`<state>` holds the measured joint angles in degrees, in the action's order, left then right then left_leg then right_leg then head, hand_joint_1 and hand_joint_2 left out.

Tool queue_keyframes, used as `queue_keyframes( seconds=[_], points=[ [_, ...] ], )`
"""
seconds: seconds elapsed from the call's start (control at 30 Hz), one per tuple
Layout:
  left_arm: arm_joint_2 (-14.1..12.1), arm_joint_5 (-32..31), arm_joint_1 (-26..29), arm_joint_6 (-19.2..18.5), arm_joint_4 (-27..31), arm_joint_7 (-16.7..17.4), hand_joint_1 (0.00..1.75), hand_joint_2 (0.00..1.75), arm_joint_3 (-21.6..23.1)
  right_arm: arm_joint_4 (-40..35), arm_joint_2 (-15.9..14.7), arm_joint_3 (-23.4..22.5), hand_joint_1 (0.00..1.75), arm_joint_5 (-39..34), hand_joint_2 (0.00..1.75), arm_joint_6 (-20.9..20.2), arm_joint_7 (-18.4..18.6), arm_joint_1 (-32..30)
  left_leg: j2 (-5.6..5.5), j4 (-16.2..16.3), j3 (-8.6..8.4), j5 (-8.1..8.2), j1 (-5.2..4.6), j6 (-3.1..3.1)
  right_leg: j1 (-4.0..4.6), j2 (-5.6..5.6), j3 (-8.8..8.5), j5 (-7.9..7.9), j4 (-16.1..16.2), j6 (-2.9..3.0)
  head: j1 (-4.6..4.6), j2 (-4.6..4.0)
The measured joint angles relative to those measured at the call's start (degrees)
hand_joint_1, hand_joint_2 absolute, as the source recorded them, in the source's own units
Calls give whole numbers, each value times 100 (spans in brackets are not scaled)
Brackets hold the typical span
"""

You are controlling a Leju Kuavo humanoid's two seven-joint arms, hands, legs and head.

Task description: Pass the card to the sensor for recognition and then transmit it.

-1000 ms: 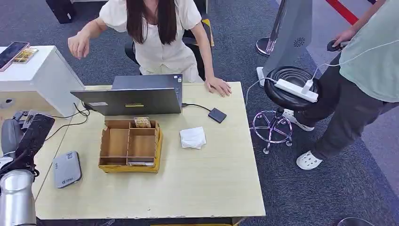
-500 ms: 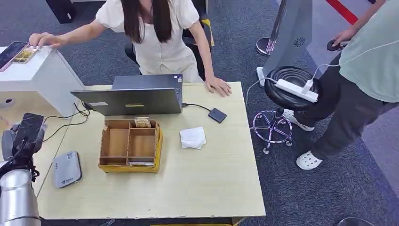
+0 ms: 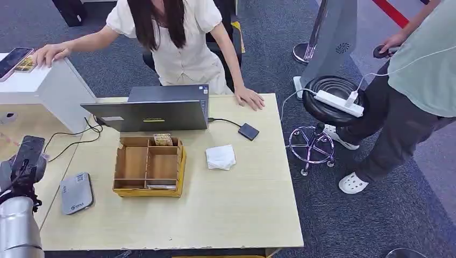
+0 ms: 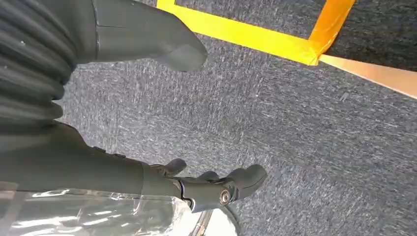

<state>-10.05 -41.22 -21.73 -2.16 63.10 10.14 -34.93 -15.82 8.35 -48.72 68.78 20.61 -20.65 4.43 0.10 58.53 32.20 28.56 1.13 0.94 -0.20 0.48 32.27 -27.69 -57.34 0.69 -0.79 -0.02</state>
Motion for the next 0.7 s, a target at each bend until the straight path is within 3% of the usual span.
queue_keyframes(
  seconds=[0.17, 0.4, 0.6, 0.63, 0.7],
  points=[
    [-9, 0, -37, -18, -61, 7, 175, 175, -66, 0, 2, -2, 0, 15, 175, 0, -2, 17, 0, 0, 0, 0, 0, 0, 0, 0, 0, 0, 0, 0, 2, 0],
    [-140, 190, -35, -483, -216, 120, 175, 175, -77, 0, 2, -7, 0, 37, 175, 0, -15, 23, 1, 0, 1, 0, 0, 0, 0, 1, 0, 0, 0, 0, 2, 0],
    [-276, 150, 2, -546, -311, 157, 175, 175, -77, 0, 2, -15, 0, 39, 175, 0, -20, 30, 1, 0, 1, 0, 0, 0, 0, 1, 0, 0, 0, 0, 2, 0],
    [-284, 2, 15, -459, -311, 72, 175, 175, -74, 0, 2, -20, 0, 37, 175, 0, -17, 30, 1, 0, 0, 0, 0, 0, 0, 1, 0, 0, 0, 0, 0, 0],
    [-289, -605, 110, 58, -262, -485, 175, 175, 48, 0, 4, -46, 0, 33, 175, -4, -28, 26, 1, 1, 1, 0, 0, 0, 0, 1, 0, 0, 0, 0, 0, 0]
  ],
)
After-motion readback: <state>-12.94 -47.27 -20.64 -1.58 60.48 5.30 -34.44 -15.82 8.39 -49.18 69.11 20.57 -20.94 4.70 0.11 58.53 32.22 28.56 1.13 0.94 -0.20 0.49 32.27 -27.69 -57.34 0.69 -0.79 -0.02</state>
